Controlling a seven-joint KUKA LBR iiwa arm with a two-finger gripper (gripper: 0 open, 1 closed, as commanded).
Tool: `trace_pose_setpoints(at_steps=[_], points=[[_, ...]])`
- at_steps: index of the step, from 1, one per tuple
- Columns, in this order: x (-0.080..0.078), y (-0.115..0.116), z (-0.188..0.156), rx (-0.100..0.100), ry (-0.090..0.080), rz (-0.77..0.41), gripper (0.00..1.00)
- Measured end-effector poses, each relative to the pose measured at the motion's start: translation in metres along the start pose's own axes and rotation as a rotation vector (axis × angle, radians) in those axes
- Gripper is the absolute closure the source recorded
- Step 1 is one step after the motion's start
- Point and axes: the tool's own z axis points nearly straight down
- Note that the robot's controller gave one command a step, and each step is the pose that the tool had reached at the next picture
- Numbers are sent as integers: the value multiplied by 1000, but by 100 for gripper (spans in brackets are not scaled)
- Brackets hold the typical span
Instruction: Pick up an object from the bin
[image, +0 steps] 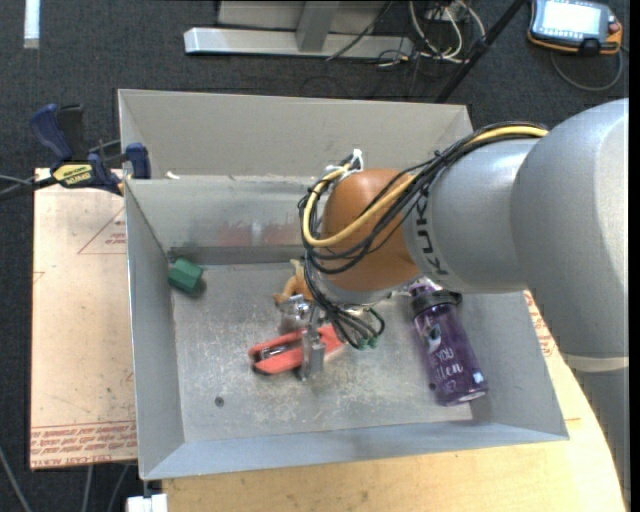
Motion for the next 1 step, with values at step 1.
trace_pose_setpoints(at_steps=[1], points=[[12, -22, -106, -1, -1, -3, 100]])
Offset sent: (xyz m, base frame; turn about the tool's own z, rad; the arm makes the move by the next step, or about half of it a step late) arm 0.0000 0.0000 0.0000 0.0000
